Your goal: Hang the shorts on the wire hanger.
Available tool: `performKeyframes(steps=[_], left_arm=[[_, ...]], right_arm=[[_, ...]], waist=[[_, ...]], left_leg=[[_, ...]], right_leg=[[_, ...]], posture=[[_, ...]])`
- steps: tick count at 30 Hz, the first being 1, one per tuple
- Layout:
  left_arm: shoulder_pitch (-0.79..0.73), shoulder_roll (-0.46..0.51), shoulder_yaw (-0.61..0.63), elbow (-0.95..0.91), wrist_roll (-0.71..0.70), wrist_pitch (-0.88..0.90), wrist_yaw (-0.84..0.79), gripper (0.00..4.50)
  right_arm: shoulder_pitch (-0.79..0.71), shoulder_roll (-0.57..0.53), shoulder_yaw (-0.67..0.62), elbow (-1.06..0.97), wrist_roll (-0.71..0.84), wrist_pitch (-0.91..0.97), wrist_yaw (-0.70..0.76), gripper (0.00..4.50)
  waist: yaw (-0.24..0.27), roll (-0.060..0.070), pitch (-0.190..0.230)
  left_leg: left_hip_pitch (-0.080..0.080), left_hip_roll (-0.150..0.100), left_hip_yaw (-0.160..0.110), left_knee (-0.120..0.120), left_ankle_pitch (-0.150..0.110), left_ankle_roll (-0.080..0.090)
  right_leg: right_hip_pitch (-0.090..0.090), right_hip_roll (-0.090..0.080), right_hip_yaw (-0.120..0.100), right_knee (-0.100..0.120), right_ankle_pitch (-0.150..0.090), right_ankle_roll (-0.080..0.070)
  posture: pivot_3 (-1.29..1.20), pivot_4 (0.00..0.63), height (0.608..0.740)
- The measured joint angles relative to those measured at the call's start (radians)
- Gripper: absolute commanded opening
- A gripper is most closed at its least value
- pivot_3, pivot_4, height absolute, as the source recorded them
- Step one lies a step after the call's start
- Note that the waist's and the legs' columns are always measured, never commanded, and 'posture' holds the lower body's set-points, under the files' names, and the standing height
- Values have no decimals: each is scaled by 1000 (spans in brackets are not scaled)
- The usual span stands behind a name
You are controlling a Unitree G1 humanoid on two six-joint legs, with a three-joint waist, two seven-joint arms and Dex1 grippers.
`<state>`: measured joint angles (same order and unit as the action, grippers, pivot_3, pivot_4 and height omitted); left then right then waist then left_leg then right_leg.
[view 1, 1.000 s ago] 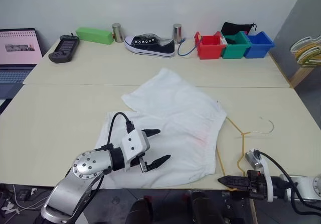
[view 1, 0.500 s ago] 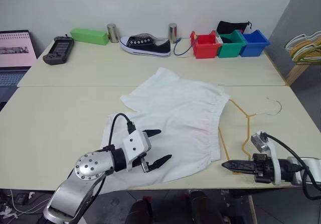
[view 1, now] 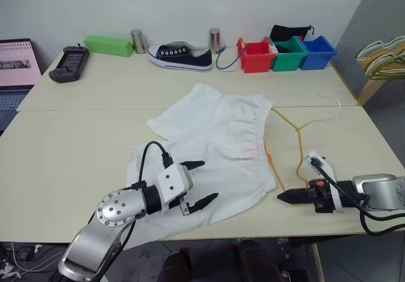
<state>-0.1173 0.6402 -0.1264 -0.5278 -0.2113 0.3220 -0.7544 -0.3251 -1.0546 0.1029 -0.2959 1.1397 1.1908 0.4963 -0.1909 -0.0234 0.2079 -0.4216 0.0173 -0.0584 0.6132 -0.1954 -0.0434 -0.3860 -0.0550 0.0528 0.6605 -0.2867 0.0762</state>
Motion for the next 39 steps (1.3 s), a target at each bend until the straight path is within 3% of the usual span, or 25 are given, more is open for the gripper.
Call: performKeyframes(steps=[3,7,12,18,28,32,39], left_arm=[[-185,10,50,62,-43,33,-24,4468],[-533,113,88,280,-99,59,-157,4468],[-806,160,13,687,32,-207,-340,4468],[-968,91,-124,1038,145,-467,-546,4468],[-1066,26,-198,1226,263,-733,-673,4468],[-1068,22,-214,1274,311,-803,-675,3893],[-1117,7,-232,1384,428,-899,-584,2294]], right_arm=[[-61,-16,113,-29,-248,-145,49,0],[-121,33,245,-15,-542,-334,74,0],[-186,111,324,14,-754,-449,95,0],[-283,201,354,49,-887,-459,141,0],[-333,247,398,59,-1073,-462,186,0],[-349,255,400,59,-1122,-454,204,0],[-357,279,400,37,-1181,-422,236,0]], waist=[[-7,0,0],[-18,0,-1],[-46,3,-5],[-69,2,-8],[-122,3,-29],[-156,2,-34],[-201,2,-55]], left_leg=[[-2,0,1,1,1,0],[-5,-1,1,2,1,-1],[-5,-3,2,2,2,-1],[-7,-3,0,2,4,-6],[-10,-5,0,12,5,-6],[-10,-5,1,15,7,-3],[-9,-6,1,16,12,3]], right_leg=[[-2,0,1,1,4,6],[-5,0,1,2,4,6],[-5,-1,5,3,5,4],[-7,-1,4,6,7,1],[-12,-2,8,21,7,2],[-12,-2,10,22,8,10],[-11,-2,12,22,13,17]], posture=[[-304,132,740],[-280,106,740],[-277,69,740],[-302,40,740],[-335,16,740],[-344,15,740],[-350,13,740]])
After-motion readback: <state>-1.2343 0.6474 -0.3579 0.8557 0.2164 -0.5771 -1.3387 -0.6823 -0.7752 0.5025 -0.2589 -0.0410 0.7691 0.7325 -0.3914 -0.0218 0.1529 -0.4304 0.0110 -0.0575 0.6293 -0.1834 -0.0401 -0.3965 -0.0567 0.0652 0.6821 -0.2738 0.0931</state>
